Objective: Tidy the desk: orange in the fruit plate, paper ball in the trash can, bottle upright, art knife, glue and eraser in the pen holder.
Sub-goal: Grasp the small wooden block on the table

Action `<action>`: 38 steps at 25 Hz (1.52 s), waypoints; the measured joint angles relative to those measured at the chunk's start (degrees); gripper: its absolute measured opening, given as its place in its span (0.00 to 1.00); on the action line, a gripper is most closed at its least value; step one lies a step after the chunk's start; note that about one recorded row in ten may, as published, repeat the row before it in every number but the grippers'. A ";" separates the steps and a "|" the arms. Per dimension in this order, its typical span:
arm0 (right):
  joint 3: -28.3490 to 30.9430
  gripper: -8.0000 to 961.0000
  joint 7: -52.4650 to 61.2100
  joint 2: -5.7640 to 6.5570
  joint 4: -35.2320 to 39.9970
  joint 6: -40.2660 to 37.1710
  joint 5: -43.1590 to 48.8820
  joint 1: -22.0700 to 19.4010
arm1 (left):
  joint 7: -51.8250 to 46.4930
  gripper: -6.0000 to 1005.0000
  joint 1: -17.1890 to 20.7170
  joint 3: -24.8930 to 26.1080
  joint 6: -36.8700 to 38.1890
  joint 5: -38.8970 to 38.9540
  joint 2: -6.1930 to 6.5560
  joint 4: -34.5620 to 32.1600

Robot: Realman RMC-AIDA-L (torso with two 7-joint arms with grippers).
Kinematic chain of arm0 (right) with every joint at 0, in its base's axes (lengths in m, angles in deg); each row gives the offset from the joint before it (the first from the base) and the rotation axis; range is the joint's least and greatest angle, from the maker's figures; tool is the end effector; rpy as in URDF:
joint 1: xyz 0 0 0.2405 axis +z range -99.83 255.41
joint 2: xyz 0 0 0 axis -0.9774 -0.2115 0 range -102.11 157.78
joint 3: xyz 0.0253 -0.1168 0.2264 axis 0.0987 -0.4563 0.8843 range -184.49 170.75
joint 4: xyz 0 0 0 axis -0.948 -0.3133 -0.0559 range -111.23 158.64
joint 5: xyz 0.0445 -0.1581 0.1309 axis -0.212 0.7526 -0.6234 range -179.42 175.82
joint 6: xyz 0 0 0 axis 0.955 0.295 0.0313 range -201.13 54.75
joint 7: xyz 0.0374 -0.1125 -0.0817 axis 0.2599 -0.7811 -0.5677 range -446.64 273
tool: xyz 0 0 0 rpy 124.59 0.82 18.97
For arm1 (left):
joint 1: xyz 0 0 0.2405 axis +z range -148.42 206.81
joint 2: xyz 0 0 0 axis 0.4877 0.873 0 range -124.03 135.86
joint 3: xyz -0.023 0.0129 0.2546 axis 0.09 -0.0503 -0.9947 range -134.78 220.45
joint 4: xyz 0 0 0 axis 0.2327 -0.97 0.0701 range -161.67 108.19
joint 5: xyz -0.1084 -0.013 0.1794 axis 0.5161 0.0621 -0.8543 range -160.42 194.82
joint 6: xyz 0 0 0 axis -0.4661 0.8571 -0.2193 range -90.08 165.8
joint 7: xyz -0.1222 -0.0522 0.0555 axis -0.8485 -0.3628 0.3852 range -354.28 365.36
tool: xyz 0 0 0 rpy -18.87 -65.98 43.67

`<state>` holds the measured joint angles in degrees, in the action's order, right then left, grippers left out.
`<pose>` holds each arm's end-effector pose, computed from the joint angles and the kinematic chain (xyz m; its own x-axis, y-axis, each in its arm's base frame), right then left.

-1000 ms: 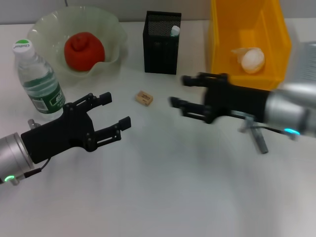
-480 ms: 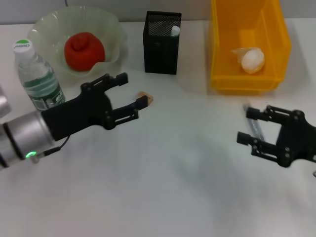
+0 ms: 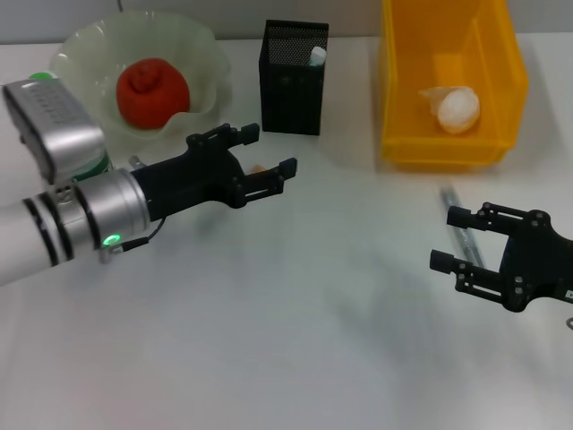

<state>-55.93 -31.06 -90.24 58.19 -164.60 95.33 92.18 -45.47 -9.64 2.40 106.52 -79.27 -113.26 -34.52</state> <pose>0.3118 0.2563 -0.0009 0.7993 -0.1353 -0.5855 -0.3704 -0.8781 -0.3029 -0.2534 0.3513 -0.0739 0.7693 0.2386 0.5927 0.4914 -0.8137 -0.3104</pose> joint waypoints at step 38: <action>-0.07 0.65 0.10 -0.05 -0.38 1.24 0.08 1.51 | 9.63 0.81 -6.43 2.17 -20.08 -0.02 -0.08 9.65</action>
<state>-56.00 -30.96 -90.29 57.81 -163.37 95.41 93.69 -35.84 -16.07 4.58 86.44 -79.29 -113.34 -24.87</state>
